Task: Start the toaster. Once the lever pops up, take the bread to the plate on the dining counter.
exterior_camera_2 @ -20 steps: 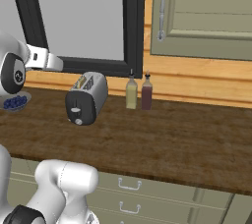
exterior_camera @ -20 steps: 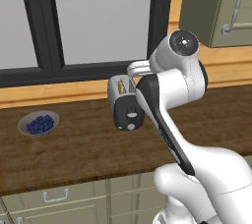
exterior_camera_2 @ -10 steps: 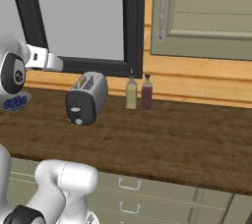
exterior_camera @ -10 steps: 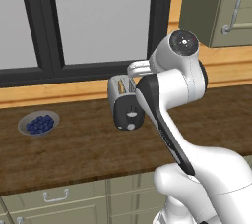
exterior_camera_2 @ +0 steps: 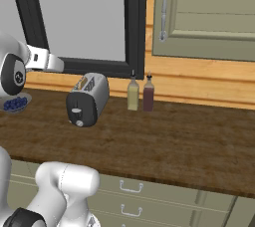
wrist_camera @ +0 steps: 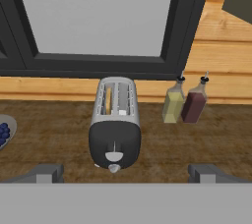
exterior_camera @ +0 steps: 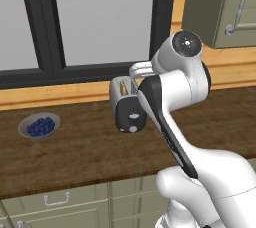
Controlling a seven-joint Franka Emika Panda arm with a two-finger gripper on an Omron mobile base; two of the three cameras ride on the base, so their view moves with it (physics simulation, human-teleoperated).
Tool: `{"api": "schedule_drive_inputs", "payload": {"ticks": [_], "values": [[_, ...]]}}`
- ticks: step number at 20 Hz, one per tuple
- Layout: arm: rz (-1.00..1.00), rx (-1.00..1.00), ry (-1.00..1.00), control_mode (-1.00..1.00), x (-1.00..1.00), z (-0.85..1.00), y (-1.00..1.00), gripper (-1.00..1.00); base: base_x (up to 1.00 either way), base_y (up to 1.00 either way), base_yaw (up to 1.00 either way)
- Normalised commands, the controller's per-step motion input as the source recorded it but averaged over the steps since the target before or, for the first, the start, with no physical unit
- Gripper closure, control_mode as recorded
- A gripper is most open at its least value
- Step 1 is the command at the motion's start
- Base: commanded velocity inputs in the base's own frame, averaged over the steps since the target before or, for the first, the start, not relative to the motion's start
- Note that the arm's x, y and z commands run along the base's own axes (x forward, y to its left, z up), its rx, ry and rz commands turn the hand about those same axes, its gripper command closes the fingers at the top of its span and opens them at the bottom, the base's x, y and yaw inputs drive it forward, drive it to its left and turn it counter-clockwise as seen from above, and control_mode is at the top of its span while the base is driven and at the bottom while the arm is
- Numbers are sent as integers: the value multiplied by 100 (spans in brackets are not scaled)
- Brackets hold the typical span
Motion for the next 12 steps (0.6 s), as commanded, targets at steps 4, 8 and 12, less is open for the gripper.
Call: {"api": "schedule_drive_inputs", "payload": {"ticks": [4, 8, 12], "values": [[0, 0, 0, -100, 0, 0, 0, -100, 0, 0, 0], [0, 0, 0, -100, 0, 0, 0, -100, 0, 0, 0], [0, 0, 0, -100, 0, 0, 0, -100, 0, 0, 0]]}}
